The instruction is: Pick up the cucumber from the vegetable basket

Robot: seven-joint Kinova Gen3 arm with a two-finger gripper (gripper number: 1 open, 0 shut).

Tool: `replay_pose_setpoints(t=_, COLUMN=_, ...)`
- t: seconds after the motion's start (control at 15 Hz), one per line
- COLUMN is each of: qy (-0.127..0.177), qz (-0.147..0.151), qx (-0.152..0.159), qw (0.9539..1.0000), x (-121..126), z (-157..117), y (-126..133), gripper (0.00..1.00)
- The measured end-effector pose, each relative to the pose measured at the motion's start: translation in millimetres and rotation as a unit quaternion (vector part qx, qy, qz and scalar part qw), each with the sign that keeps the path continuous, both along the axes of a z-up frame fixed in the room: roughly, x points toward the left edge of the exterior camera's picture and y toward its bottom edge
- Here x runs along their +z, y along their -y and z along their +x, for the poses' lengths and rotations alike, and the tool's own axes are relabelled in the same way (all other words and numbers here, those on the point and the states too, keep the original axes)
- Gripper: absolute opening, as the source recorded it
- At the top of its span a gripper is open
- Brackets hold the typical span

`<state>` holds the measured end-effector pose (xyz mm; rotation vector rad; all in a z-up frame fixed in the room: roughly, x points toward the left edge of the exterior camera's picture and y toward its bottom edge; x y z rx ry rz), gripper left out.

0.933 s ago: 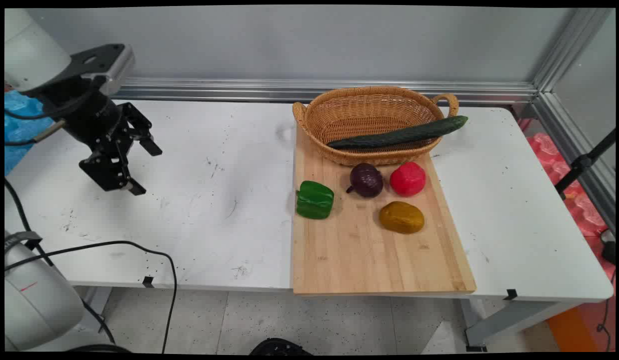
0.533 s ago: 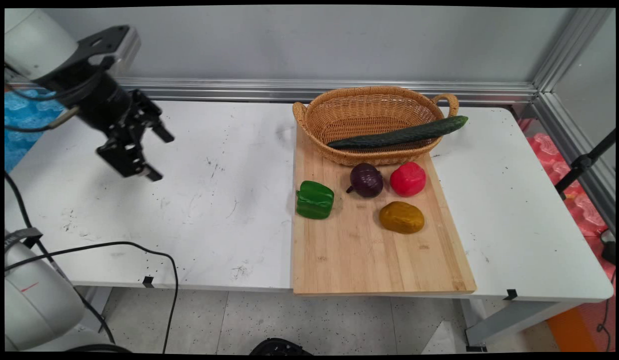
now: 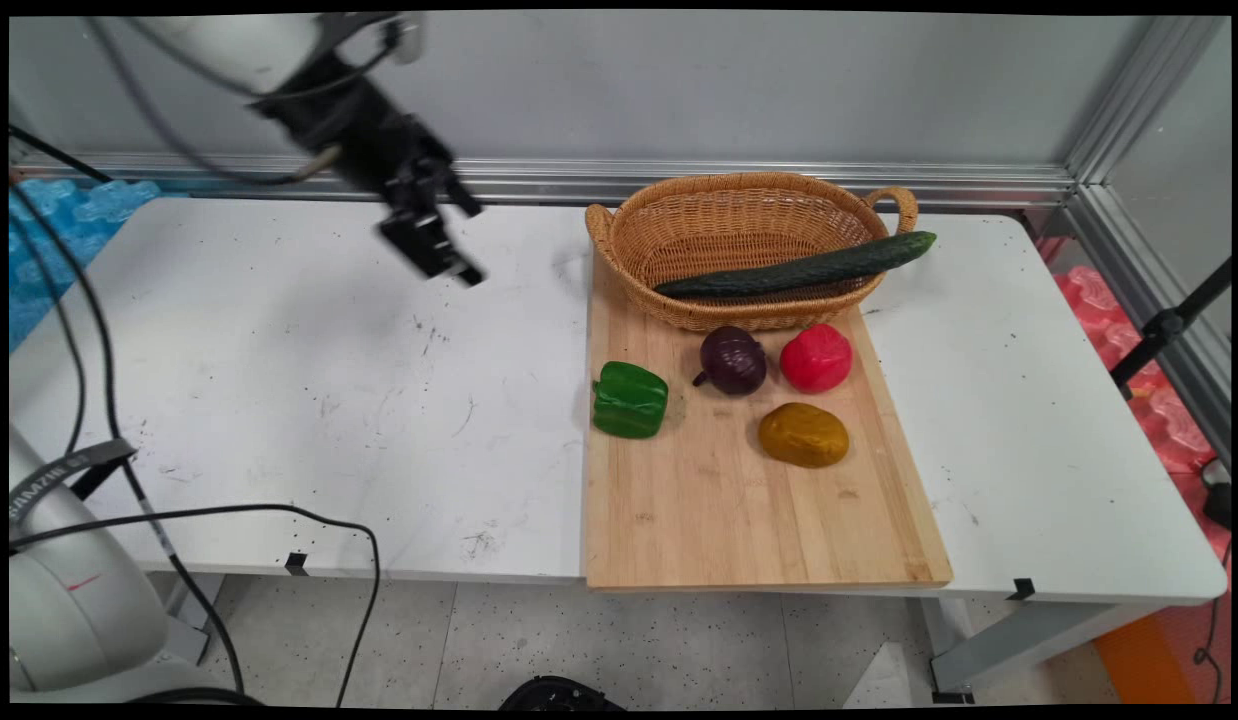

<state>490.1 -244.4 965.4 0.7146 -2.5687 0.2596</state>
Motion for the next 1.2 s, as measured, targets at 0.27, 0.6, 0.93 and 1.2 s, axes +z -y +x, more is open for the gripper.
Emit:
replay_pose_setpoints(t=0.27, qy=-0.028, qz=-0.019, qx=0.014, qw=0.9993, x=-8, z=-45, y=49, gripper=1.0)
replay_pose_setpoints(t=0.6, qy=-0.051, qz=-0.037, qx=0.016, qw=0.9979, x=-28, z=-97, y=108, gripper=1.0)
replay_pose_setpoints(t=0.93, qy=-0.059, qz=-0.044, qx=0.007, qw=0.9973, x=-55, z=-137, y=153, gripper=1.0)
replay_pose_setpoints(t=1.2, qy=-0.06, qz=-0.045, qx=-0.003, qw=0.9972, x=-81, z=-168, y=186, gripper=1.0)
